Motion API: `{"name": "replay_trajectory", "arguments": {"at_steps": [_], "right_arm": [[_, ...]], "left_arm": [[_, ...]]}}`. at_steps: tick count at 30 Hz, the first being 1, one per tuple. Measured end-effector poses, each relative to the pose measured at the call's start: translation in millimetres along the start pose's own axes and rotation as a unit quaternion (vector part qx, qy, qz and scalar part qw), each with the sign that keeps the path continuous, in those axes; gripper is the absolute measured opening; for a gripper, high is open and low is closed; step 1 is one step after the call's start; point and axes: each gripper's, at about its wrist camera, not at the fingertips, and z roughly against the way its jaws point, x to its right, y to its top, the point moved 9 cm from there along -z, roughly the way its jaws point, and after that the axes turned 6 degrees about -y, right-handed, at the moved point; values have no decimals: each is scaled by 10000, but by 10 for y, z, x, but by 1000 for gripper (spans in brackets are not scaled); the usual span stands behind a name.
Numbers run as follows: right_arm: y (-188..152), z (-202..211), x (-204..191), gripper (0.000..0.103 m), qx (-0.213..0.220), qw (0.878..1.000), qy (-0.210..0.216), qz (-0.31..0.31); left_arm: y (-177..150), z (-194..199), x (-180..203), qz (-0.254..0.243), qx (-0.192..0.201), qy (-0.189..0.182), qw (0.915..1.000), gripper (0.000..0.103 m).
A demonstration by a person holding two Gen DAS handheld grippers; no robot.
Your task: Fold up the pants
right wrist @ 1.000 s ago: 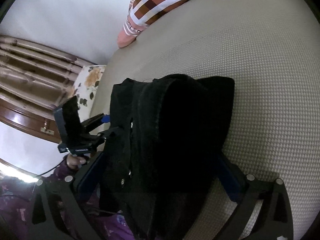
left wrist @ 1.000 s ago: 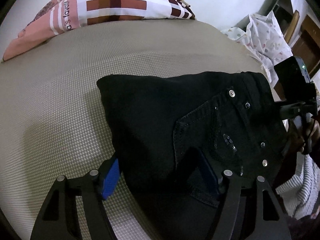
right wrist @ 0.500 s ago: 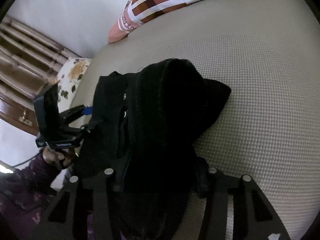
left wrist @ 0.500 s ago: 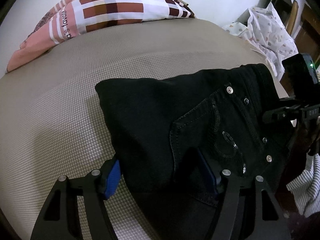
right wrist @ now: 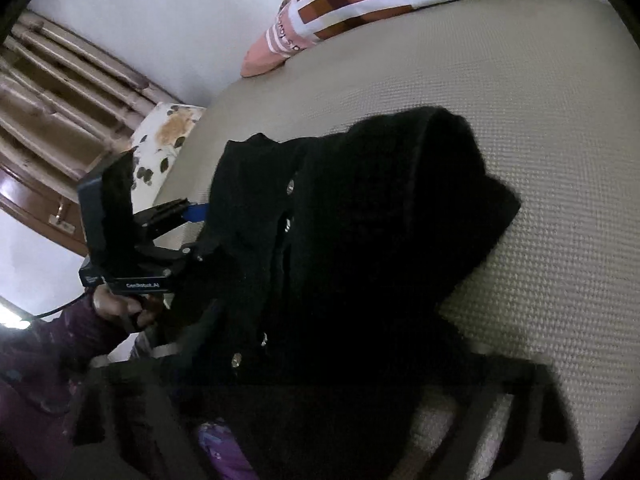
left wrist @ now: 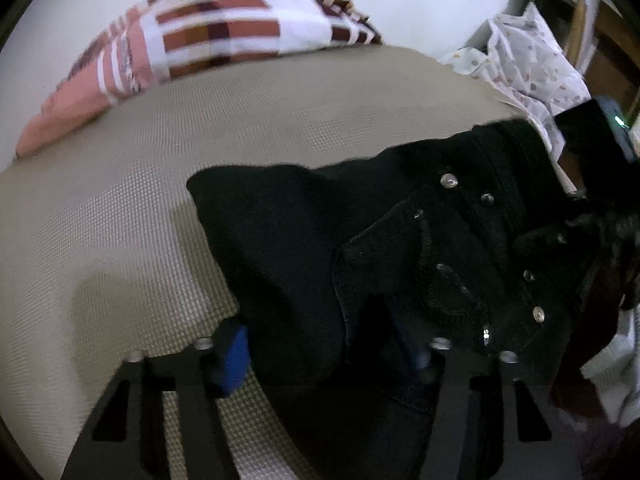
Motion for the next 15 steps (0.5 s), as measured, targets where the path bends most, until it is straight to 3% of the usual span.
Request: {"name": "replay_trajectory", "arguments": {"at_steps": [1,3,8,15], "right_arm": [[8,24,4,34,59,9999,77,-103],[6,45,-61,33,109,9999,6,-111],[91,197,-366,30,400,9983,397,-132],[300,169,-719,30,552,9962,666,-61]], "left_arm": [[13,20,0,-19,49,9,10000,40],[37,73,-22,79,119,-42,9999,34],[52,131,-77,236,128,-143,9995,30],[60,389,-316,388,374,84,9985,28]]}}
